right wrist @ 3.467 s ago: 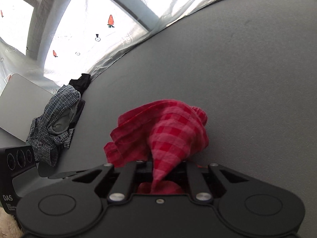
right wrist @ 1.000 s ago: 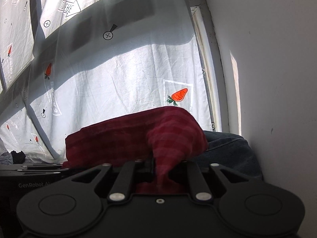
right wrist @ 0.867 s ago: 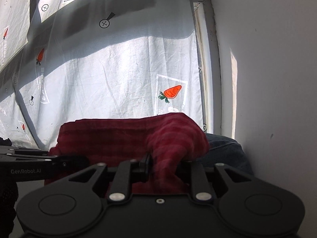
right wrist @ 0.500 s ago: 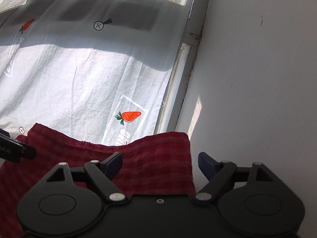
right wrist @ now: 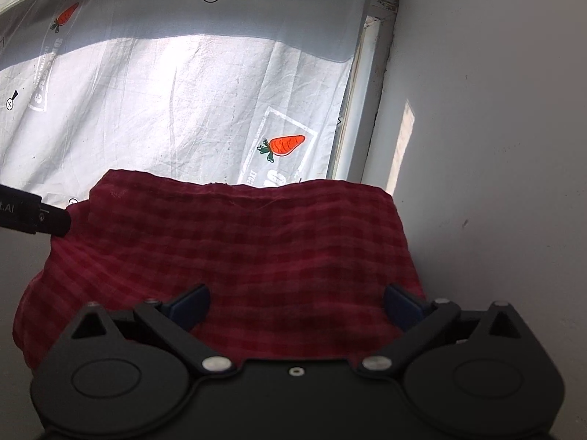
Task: Fold clothes
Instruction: 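Open the right gripper and release the shorts on the stack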
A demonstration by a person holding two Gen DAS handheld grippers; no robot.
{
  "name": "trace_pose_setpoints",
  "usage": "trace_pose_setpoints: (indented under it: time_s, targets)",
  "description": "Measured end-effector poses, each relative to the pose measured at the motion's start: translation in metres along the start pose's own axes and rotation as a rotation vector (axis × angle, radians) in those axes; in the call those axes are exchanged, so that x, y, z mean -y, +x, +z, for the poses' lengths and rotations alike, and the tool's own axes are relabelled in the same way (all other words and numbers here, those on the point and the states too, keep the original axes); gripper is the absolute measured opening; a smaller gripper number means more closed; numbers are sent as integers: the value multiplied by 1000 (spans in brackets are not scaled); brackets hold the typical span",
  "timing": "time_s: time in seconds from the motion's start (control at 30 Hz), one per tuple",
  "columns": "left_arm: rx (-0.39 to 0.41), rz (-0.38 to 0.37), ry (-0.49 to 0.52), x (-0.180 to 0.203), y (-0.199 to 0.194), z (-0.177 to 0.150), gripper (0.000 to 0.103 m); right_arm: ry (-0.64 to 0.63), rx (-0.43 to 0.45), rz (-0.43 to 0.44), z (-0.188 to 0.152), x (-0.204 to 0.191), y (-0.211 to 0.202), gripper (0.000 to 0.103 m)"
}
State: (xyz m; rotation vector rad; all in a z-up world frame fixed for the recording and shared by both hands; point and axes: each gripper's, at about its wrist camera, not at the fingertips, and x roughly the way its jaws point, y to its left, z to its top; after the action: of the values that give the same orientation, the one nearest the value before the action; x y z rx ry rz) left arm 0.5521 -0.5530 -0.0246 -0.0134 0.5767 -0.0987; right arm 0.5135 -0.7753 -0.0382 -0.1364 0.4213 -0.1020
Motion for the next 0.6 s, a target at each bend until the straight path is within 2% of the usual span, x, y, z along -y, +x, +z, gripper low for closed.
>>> trace_pose_setpoints:
  time_s: [0.1,0.27,0.4,0.47,0.6]
  targets:
    - [49,-31,-20,-8,-31,-4,103,5,28,-2,6,-8,-19,102]
    - [128,-147,-68,-24,-95,-11,103,23,85,-14,17,-17,-67,103]
    - [207,-108,-48,-35,-149,-19,103,40,146,52,24,-31,-109,103]
    - [239,-95,-12,-43,-175,-22,103,33,144,59,27,-44,-124,103]
    - [269,-20,24,-58,-216,-33,103,26,143,89,24,-72,-158,103]
